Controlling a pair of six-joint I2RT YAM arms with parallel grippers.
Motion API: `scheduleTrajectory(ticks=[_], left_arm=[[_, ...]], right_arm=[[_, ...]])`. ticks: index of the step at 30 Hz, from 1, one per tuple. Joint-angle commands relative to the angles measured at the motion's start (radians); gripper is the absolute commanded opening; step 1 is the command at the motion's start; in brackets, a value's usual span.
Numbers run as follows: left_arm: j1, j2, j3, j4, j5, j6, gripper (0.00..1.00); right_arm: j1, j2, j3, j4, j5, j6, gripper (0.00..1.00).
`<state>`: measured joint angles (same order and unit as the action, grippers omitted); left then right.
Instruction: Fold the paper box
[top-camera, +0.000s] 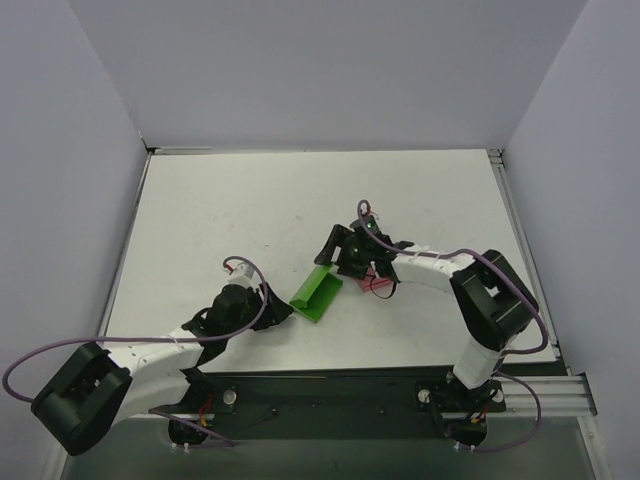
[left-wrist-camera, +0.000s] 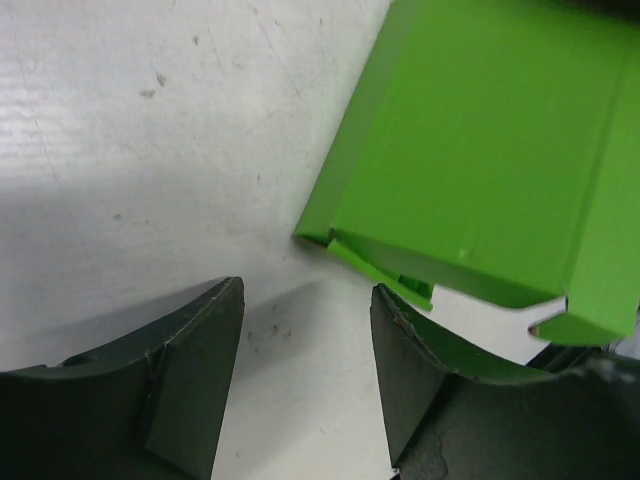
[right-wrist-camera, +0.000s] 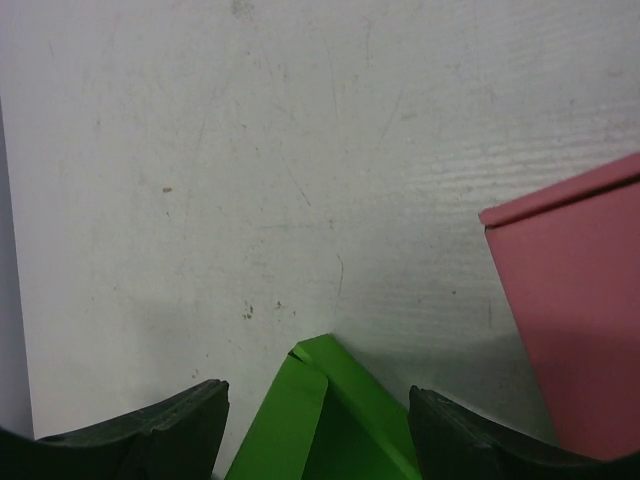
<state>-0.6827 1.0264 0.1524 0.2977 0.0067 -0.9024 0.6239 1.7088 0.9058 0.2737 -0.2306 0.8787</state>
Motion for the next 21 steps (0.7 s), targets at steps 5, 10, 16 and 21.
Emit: scheduleTrajectory(ticks=[5, 10, 16, 21], left_arm=[[0.084, 0.181, 0.050, 0.136, -0.007, 0.088, 0.63], [0.124, 0.192, 0.079, 0.135, 0.018, 0.143, 0.63], [0.173, 0.199, 0.156, 0.092, 0.038, 0.207, 0.63], [0.183, 0.144, 0.199, 0.002, 0.045, 0.252, 0.63]], right_arm=[[0.056, -0.055, -0.094, 0.067, 0.040, 0.127, 0.72], [0.121, -0.158, -0.212, 0.074, 0.117, 0.222, 0.73], [0.249, -0.310, -0.470, 0.234, 0.227, 0.474, 0.73], [0.326, -0.440, -0.524, 0.154, 0.445, 0.534, 0.77]])
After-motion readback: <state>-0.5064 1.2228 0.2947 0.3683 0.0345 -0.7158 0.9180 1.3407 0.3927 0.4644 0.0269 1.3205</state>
